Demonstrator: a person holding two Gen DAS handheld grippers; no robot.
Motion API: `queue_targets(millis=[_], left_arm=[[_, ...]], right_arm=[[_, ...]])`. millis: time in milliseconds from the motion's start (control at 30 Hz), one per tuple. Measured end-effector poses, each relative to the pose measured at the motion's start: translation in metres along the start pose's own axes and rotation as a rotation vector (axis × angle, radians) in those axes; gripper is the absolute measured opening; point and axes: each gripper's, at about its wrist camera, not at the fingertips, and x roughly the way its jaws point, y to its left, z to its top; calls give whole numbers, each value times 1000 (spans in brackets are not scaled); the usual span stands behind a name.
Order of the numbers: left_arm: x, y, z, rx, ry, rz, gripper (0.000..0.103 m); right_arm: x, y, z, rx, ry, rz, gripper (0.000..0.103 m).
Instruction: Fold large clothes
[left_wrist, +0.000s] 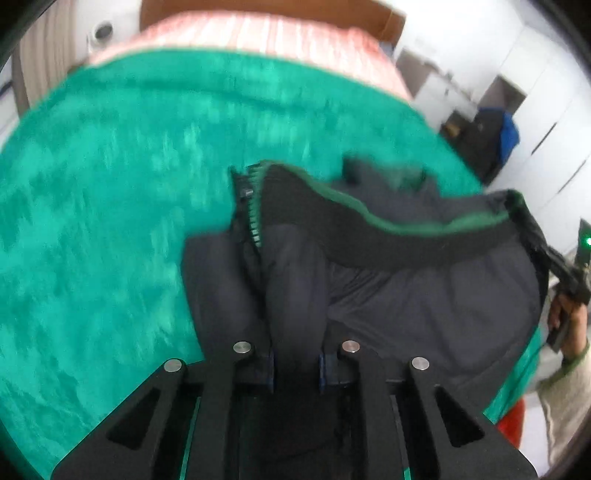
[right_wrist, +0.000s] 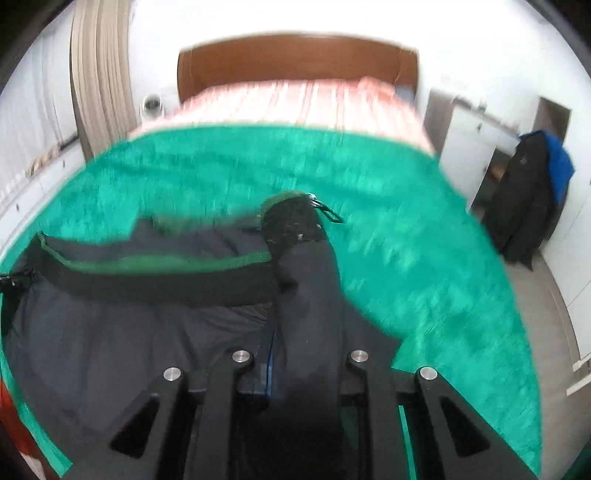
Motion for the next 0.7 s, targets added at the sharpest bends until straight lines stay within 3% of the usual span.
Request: queue_targets(millis=[67,167,300,367,400,500,700], left_arm=[[-10,-7,18,-10,-76,13,15],[12,-17,38,-3,-129,87,15],[94,-4,38,-10,-53,209,21],[118,7,22,-30,-96,166,29],[117,11,17,-53,-124,141,32],[123,19,8,-64,-173,107,35],[131,26,6,-95,-191,68,38]], right_arm=[[-4,-9,13,39,-32,2,19],[15,-19,28,118,-31,-8,19],[100,-22,2,182,69,-26,23],[133,-25,-25,221,112,3,34],[139,-32,-38,285,60,30,36],[143,-48,-55,396,-12,109,37],[153,-56,-63,453,-27,180,38]])
